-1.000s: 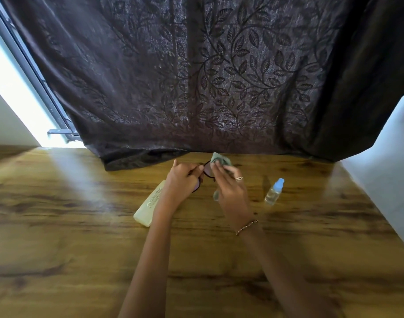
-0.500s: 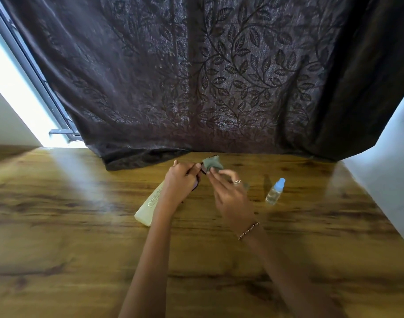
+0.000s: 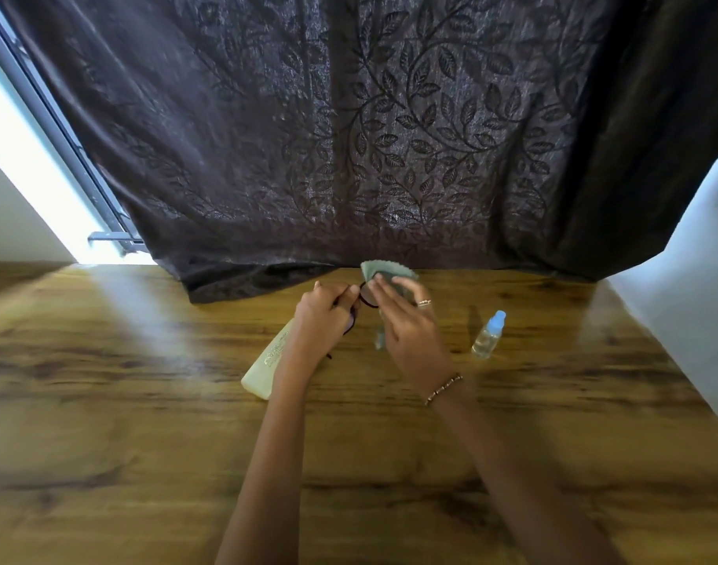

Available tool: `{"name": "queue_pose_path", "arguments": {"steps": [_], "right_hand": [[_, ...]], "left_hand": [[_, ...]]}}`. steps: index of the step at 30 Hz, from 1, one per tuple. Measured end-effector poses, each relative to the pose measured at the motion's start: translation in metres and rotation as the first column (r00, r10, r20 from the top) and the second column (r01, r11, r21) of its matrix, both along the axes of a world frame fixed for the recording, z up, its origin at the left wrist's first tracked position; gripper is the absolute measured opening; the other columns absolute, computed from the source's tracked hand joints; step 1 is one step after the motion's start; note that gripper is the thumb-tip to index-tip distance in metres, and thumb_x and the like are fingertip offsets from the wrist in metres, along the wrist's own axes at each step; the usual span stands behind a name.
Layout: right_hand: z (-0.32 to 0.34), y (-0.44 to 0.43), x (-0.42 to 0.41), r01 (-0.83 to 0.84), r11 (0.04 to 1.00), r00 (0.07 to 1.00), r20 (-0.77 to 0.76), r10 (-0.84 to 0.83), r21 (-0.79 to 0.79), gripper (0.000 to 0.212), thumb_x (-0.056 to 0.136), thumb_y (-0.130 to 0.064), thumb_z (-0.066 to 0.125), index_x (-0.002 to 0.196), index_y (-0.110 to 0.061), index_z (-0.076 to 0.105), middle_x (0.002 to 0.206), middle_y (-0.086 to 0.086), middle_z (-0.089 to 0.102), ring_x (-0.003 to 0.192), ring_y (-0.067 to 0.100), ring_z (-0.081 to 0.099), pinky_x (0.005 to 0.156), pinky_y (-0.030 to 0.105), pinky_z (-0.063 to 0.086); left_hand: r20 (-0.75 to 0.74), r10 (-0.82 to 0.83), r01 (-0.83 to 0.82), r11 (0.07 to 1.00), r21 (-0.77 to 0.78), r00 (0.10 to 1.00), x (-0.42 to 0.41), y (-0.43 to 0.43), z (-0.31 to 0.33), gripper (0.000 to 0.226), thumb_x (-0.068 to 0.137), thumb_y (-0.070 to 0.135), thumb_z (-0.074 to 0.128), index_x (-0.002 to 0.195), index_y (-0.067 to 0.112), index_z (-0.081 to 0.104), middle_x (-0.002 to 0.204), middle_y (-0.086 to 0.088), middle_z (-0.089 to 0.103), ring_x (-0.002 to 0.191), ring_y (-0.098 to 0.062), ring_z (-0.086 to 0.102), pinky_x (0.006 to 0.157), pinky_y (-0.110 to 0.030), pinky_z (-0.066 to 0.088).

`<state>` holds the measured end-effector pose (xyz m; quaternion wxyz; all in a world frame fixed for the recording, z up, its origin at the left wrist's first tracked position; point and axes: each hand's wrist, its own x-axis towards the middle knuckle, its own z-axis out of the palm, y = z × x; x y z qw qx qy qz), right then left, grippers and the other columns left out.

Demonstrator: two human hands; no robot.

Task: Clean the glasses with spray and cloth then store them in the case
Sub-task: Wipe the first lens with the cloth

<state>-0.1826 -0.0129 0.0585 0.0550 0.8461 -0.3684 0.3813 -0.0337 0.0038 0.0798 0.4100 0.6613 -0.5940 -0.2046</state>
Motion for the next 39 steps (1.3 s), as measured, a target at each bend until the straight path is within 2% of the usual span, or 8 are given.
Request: {"name": "queue_pose_path", "arguments": {"steps": [7,11,14,20,26,29,34,39], "right_hand": [[-0.005,0.009,0.004,-0.058,0.997,0.998,0.016,0.057,0.042,0.047,0.079,0.013,0.045,0.122,0.004,0.060,0.126,0.012,0.062,0.116,0.028,0.050,0.100,0.034,0.046],[0.002,-0.003,-0.001,0.044,0.997,0.999,-0.002,-0.044,0.069,0.051,0.076,0.017,0.060,0.125,0.004,0.058,0.127,0.013,0.061,0.118,0.034,0.054,0.103,0.032,0.042],[-0.002,0.005,-0.006,0.034,0.999,0.999,-0.023,-0.034,0.035,0.042,0.083,0.009,0.052,0.124,0.003,0.059,0.126,0.012,0.063,0.117,0.030,0.055,0.100,0.030,0.046],[0.002,0.000,-0.004,-0.045,0.992,0.999,0.018,0.044,0.117,0.058,0.076,0.018,0.051,0.133,0.005,0.049,0.133,0.014,0.057,0.129,0.028,0.040,0.107,0.038,0.040],[-0.002,0.014,-0.002,-0.051,0.996,0.999,0.022,0.049,0.069,0.055,0.077,0.017,0.048,0.130,0.003,0.052,0.123,0.017,0.062,0.123,0.027,0.050,0.099,0.038,0.048],[0.007,0.008,0.004,-0.050,0.994,0.997,0.069,0.043,0.097,0.059,0.073,0.018,0.058,0.129,0.004,0.052,0.114,0.027,0.060,0.108,0.027,0.062,0.091,0.041,0.053],[0.010,0.005,0.001,0.053,0.996,0.991,0.119,-0.061,0.069,0.046,0.082,0.009,0.040,0.126,0.008,0.053,0.106,0.032,0.061,0.102,0.027,0.065,0.086,0.042,0.056],[0.011,0.006,0.004,-0.059,0.998,0.997,0.057,0.058,0.023,0.051,0.081,0.007,0.043,0.132,0.006,0.049,0.109,0.028,0.062,0.120,0.023,0.054,0.102,0.037,0.046]], "left_hand": [[-0.015,0.002,-0.001,1.000,0.016,1.000,-0.003,0.002,0.000,0.036,0.097,0.020,0.048,0.061,0.021,0.051,0.058,0.001,0.058,0.058,-0.013,0.053,0.056,-0.024,0.036],[-0.029,0.044,-0.044,0.999,0.001,0.999,0.000,0.003,0.001,0.036,0.097,0.026,0.048,0.062,0.018,0.056,0.059,-0.001,0.061,0.059,-0.015,0.055,0.059,-0.026,0.039],[-0.034,0.050,-0.049,0.999,0.014,0.998,0.000,0.001,0.000,0.037,0.097,0.026,0.048,0.061,0.020,0.055,0.060,-0.001,0.061,0.061,-0.018,0.055,0.059,-0.028,0.039],[-0.007,0.021,-0.020,1.000,0.015,1.000,-0.005,-0.001,0.003,0.038,0.097,0.026,0.048,0.059,0.023,0.052,0.057,0.002,0.058,0.057,-0.017,0.054,0.058,-0.029,0.039],[-0.004,0.032,-0.032,0.999,-0.008,0.999,0.004,-0.007,0.004,0.033,0.097,0.023,0.049,0.071,0.005,0.060,0.067,-0.014,0.064,0.068,-0.032,0.058,0.065,-0.038,0.044],[0.007,-0.022,0.022,1.000,-0.003,1.000,0.001,-0.008,0.006,0.030,0.096,0.021,0.050,0.071,0.008,0.061,0.064,-0.007,0.063,0.066,-0.027,0.059,0.065,-0.035,0.045],[0.015,0.005,-0.005,0.999,-0.041,1.000,0.009,-0.010,0.012,0.033,0.097,0.023,0.050,0.064,0.023,0.054,0.059,0.000,0.059,0.059,-0.015,0.054,0.060,-0.027,0.039],[0.010,-0.058,0.058,0.998,-0.021,0.998,0.005,-0.011,0.014,0.030,0.097,0.019,0.049,0.070,0.014,0.059,0.062,-0.005,0.060,0.060,-0.019,0.054,0.059,-0.030,0.041]]}}
